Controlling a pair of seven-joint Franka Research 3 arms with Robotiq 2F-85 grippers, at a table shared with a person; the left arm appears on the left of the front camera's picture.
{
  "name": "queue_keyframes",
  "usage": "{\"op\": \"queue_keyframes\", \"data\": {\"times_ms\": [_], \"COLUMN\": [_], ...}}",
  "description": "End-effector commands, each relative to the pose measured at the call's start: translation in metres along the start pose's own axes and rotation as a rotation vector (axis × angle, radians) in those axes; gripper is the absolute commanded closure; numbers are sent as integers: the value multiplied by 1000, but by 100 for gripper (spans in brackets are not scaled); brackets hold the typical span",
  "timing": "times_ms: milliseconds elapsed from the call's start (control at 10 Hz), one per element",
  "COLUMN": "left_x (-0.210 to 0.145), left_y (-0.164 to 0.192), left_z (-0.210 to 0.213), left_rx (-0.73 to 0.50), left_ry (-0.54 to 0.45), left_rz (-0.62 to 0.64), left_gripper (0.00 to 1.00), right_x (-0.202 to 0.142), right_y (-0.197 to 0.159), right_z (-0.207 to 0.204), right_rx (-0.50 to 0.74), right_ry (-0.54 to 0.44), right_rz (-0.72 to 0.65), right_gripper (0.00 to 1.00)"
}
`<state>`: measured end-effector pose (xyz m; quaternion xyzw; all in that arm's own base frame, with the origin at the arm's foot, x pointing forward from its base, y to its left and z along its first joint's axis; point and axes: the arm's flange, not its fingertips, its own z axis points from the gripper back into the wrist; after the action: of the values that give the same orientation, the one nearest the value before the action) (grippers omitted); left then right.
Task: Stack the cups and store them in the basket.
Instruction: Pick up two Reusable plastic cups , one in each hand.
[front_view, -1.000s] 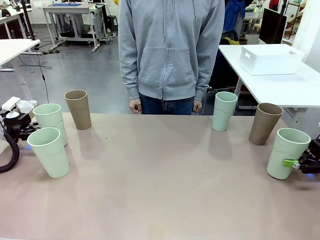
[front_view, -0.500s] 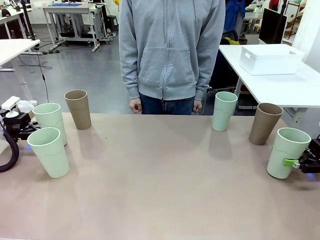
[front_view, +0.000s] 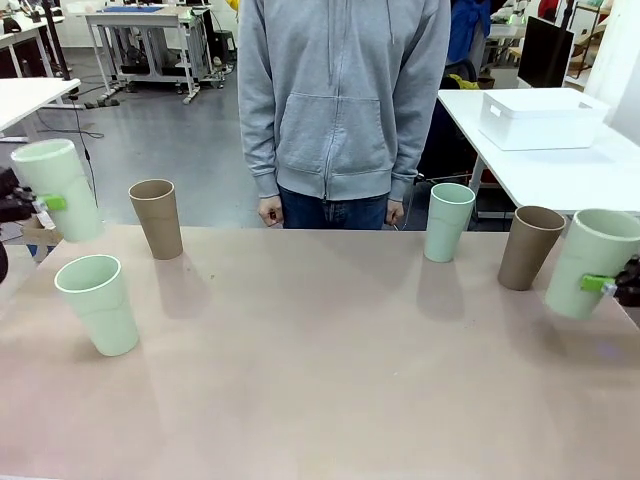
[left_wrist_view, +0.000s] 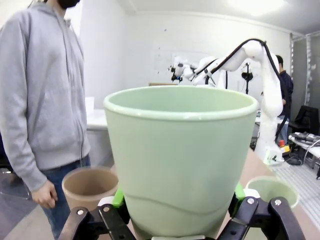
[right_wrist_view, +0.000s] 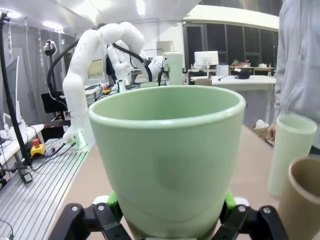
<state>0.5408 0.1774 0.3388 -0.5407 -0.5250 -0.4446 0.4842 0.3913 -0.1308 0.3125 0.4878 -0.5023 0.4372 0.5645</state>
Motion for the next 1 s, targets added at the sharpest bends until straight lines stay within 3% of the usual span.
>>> {"op": "queue_keyframes", "data": {"times_ms": [0,300,500,700,900], "left_x": [41,101,112,97,75], "left_y": [-22,-89,-140,-192,-217], "left_z": [-17,-62,-105,-147,-166], "left_rx": [25,101,168,111,-8], "left_ry": [-7,53,89,109,143], "left_rz": [10,-18,-25,-25,34], "left_gripper": [13,13,13,13,13], "right_x": [43,77,81,82,75], "right_y": [31,66,86,109,110], "right_z": [-25,-71,-91,-97,-105], "right_rx": [-106,-132,-131,-114,-106], "right_ry": [8,36,43,35,26], "right_rz": [4,-11,-11,-22,-30], "right_gripper": [16,16,16,16,16]}}
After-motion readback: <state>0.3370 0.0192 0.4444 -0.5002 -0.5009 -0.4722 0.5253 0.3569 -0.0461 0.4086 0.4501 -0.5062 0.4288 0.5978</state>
